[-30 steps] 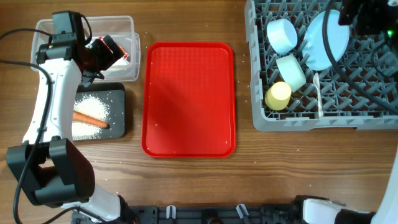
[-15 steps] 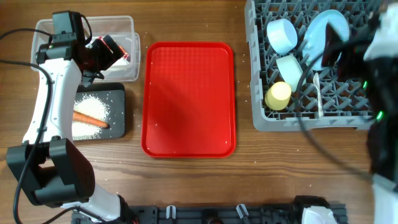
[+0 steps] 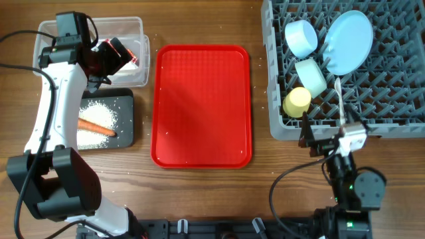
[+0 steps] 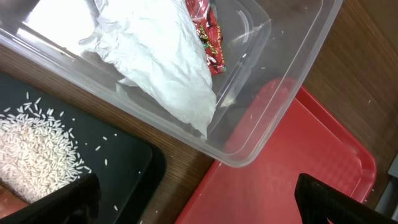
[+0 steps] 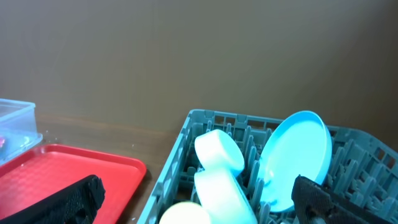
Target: Sort waste into correct bins and load items into the dishwasher rack
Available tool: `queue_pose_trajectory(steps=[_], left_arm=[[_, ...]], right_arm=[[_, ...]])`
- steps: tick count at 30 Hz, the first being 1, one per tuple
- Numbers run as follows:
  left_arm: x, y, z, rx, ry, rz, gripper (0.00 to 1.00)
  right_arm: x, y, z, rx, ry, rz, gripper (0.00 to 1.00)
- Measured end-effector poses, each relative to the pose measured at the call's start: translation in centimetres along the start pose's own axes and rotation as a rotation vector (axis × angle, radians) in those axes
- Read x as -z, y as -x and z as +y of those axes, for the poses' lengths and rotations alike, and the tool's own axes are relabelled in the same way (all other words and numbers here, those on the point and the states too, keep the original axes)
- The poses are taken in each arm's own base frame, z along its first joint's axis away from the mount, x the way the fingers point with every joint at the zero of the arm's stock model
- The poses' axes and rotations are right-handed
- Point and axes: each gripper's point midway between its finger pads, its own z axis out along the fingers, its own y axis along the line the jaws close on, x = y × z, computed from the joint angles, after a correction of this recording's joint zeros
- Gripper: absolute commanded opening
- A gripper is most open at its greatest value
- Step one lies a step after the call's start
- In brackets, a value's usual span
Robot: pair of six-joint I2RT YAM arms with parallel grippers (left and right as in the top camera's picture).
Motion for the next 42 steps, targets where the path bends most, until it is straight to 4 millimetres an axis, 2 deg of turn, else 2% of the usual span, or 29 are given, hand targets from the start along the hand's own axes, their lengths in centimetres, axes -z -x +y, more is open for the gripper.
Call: queue_pose_trajectory(steps=[5,10,30,36,39,42], left_arm=[[0.0,0.0,0.0,0.000,0.000,0.001,1.00],[0.0,0.0,0.0,0.000,0.000,0.000,1.00],[0.0,0.0,0.0,0.000,0.000,0.000,1.00],[0.0,-0.7,0.1,0.003,0.003,0.031,1.00],[0.0,-0.5,-0.8,-0.027,-0.033,0.021,1.00],[0.8,0.5,-4.0,-0.172,-0.136,-0.087,1.00]], right_arm=[[0.7,-2.9,0.3,-0.093,-0.007,-0.003,1.00],[1.2,-5.9,-0.2,-0.208,-0.057,0.094,1.00],[1.4,-5.4,-0.3,-0.223,-0.066,0.071,1.00],[1.4,-5.4,-0.3,-0.223,-0.066,0.071,1.00],[1.4,-5.4,-0.3,-0.223,-0.066,0.072,1.00],[1.4,-5.4,-0.3,-0.223,-0.066,0.072,1.00]])
